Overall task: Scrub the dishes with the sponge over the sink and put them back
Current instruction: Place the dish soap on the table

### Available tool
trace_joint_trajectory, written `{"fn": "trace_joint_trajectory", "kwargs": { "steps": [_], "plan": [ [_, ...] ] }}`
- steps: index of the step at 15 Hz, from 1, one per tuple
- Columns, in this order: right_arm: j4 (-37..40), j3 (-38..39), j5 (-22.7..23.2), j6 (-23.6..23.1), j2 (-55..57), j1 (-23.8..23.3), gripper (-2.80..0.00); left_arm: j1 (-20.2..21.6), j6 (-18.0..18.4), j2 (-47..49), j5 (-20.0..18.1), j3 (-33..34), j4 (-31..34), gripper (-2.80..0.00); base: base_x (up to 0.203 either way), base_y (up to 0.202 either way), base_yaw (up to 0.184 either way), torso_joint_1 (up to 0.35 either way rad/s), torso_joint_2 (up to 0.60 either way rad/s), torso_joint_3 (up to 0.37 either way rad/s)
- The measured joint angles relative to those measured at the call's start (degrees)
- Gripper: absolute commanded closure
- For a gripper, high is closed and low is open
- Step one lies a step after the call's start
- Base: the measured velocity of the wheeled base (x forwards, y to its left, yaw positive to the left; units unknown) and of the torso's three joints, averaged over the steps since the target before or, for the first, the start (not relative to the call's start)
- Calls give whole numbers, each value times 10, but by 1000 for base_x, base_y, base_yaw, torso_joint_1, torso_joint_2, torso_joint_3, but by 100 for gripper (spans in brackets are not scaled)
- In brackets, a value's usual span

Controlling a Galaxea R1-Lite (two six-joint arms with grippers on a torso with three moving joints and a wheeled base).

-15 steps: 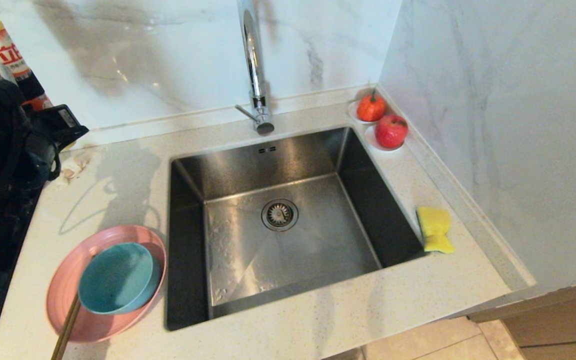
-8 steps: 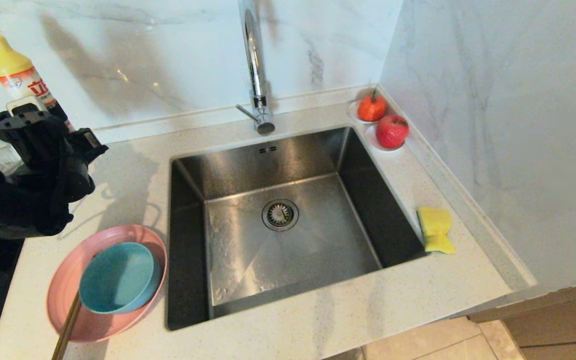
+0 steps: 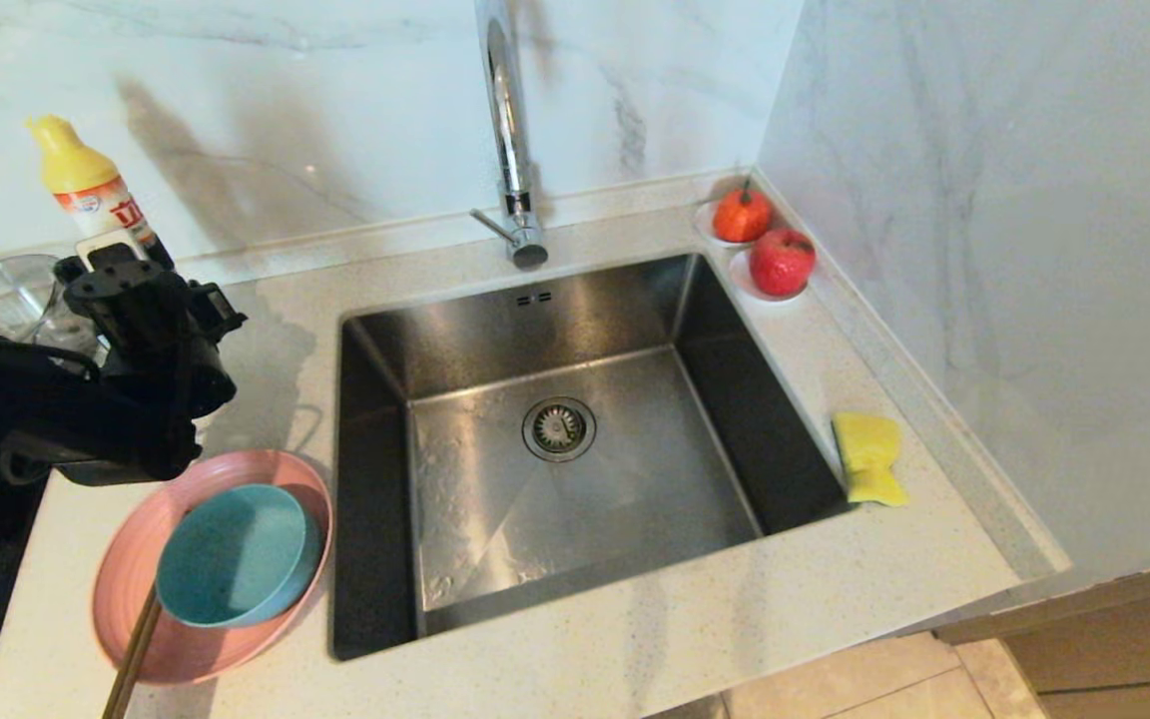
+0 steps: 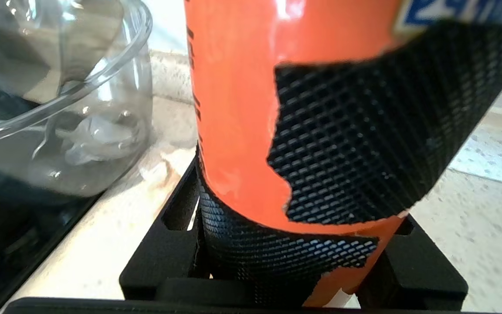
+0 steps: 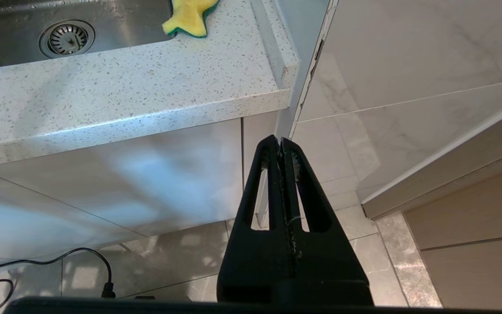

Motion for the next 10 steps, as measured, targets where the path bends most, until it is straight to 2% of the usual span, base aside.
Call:
{"fn": "trace_joint_trajectory", "kwargs": {
  "steps": [3, 10],
  "plan": [
    [0, 0, 0, 0, 0, 0, 0, -2, 18, 38, 2, -27, -44, 0, 0, 0, 0, 0, 0, 0],
    [0, 0, 0, 0, 0, 0, 0, 2, 10, 81, 1, -79, -54, 0, 0, 0, 0, 0, 0, 0]
  ]
}}
